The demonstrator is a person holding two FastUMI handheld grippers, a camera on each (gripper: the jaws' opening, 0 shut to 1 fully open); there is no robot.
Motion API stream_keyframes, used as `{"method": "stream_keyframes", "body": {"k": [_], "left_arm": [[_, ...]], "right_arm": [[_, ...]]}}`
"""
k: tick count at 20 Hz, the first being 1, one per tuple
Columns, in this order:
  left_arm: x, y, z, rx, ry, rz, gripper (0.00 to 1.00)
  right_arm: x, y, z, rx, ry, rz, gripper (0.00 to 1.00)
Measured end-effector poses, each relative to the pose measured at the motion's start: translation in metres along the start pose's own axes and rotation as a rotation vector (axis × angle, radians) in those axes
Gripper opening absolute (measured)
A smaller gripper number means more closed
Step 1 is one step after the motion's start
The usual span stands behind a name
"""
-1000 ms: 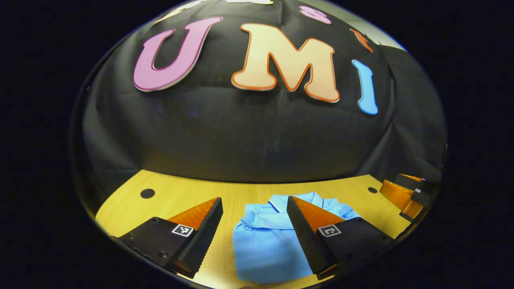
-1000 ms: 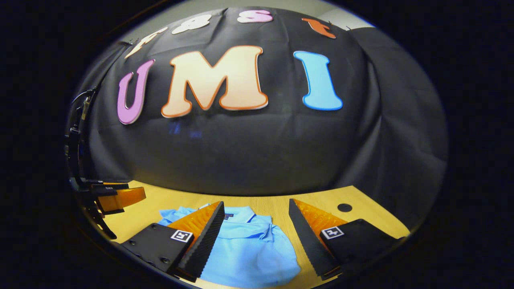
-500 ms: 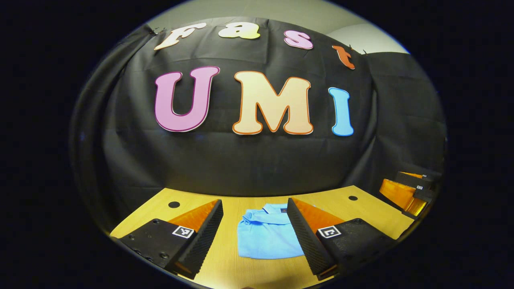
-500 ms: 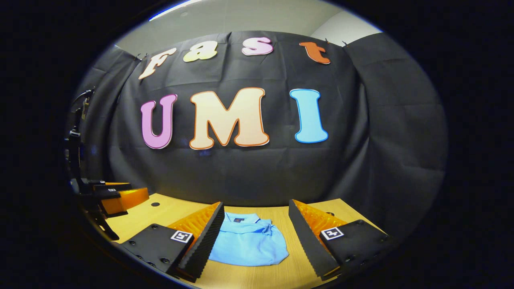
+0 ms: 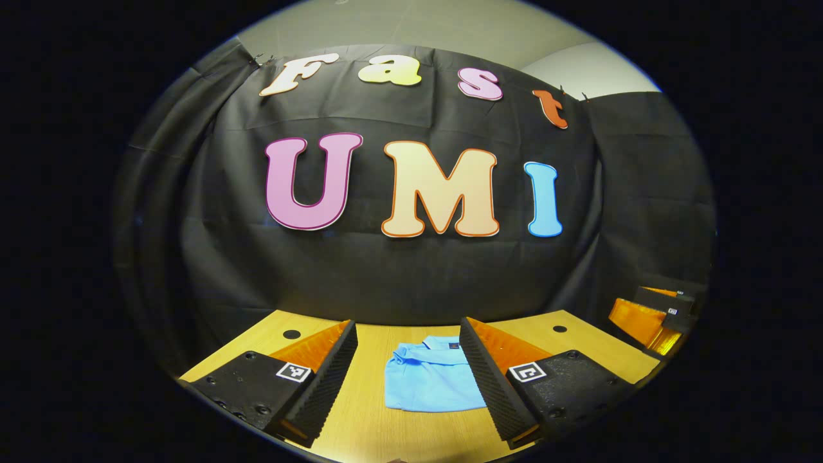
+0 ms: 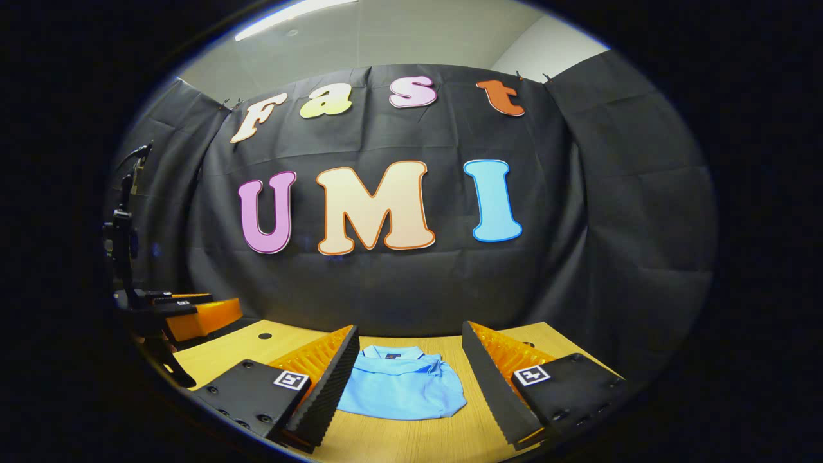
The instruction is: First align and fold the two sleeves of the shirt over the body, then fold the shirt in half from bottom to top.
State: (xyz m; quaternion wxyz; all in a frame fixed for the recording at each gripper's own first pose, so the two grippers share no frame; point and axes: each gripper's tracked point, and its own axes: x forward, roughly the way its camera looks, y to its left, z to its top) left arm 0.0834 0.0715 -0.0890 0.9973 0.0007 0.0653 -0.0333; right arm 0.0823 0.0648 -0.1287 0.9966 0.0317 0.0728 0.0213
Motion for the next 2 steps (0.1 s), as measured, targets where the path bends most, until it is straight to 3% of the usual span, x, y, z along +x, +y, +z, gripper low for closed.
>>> {"method": "stream_keyframes", "body": {"k": [2], "left_arm": [[-0.0004, -0.002, 0.0026, 0.001, -0.006, -0.004, 0.95]], "right_arm": [[-0.0006, 0.0007, 0.0007, 0.005, 0.001, 0.002, 0.99]]}}
